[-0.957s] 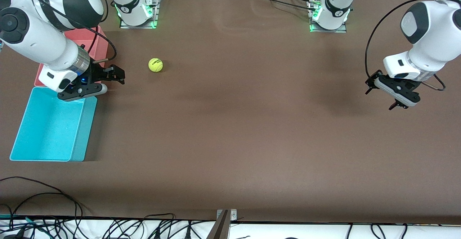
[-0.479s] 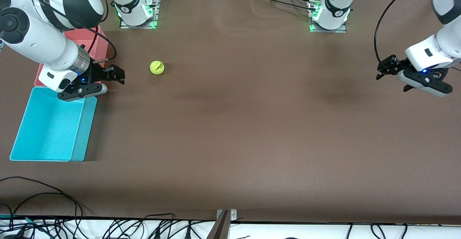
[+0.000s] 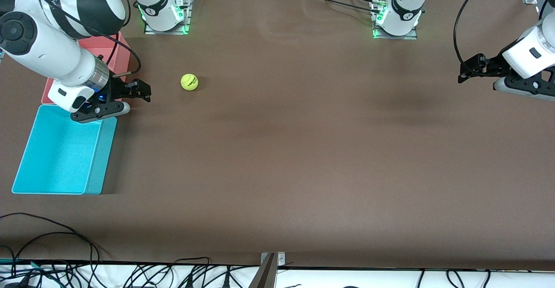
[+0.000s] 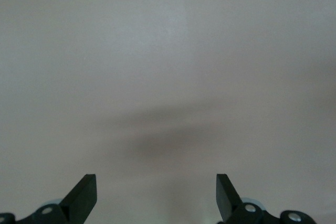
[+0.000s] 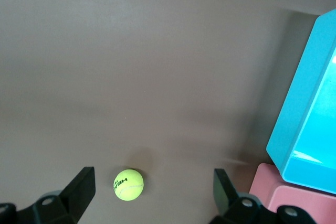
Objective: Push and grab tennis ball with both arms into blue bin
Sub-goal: 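Grasp the tennis ball with the right gripper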
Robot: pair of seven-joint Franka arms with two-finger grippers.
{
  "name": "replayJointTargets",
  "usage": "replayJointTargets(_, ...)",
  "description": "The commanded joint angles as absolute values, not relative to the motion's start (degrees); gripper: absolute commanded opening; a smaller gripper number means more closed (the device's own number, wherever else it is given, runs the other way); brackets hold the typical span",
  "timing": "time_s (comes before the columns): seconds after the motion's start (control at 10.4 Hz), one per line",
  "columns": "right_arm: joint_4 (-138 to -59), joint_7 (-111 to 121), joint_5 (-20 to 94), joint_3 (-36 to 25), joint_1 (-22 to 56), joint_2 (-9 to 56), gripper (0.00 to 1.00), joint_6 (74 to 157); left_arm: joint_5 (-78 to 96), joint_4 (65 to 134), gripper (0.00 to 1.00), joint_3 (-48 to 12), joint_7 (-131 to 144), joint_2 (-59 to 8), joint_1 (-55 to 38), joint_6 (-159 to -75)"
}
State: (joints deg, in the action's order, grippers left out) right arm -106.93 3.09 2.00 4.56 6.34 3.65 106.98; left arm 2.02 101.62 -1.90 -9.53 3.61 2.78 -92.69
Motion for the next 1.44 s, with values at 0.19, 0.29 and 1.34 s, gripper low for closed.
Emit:
replayJointTargets(0.19,-124.19,5.01,2.72,14.59,5.19,-4.31,1.00,123.57,1.58,94.76,1.00,-3.86,2.72,4.04,2.29,-84.82)
replayJointTargets(0.29,-124.97,4.66,2.72,14.59,5.27,-4.22,1.00,123.57,1.58,93.44,1.00,-4.04,2.99,4.04,2.29,-83.42)
replayJointTargets(1.34,-142.11,17.83,2.64,17.56,6.06,1.11,1.00,138.65,1.32,89.74,1.00,-8.49,8.00,4.57,8.15,-80.86)
